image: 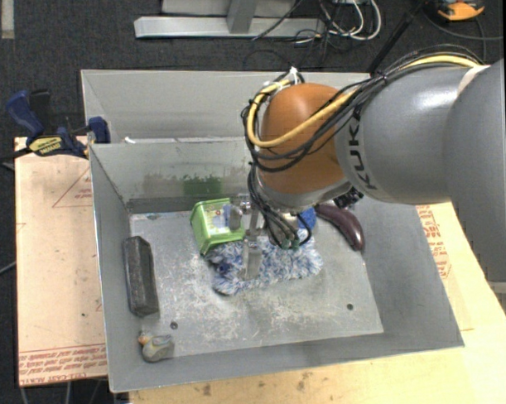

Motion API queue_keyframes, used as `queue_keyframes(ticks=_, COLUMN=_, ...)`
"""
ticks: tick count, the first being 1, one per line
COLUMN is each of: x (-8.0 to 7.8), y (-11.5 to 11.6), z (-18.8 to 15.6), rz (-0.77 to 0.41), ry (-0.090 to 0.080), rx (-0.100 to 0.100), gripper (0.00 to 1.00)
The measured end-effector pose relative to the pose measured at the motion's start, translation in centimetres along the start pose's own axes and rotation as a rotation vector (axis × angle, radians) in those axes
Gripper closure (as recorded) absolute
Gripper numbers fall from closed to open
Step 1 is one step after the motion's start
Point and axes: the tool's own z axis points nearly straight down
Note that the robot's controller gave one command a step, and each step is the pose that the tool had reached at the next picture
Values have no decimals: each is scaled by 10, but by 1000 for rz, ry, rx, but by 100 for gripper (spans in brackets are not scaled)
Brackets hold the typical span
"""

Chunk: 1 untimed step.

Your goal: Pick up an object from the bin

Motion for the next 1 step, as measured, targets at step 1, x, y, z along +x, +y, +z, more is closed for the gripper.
queue_keyframes(ticks=1, x=13, y=-19, z=42, rz=82, ry=-3, rx=-2, gripper=0)
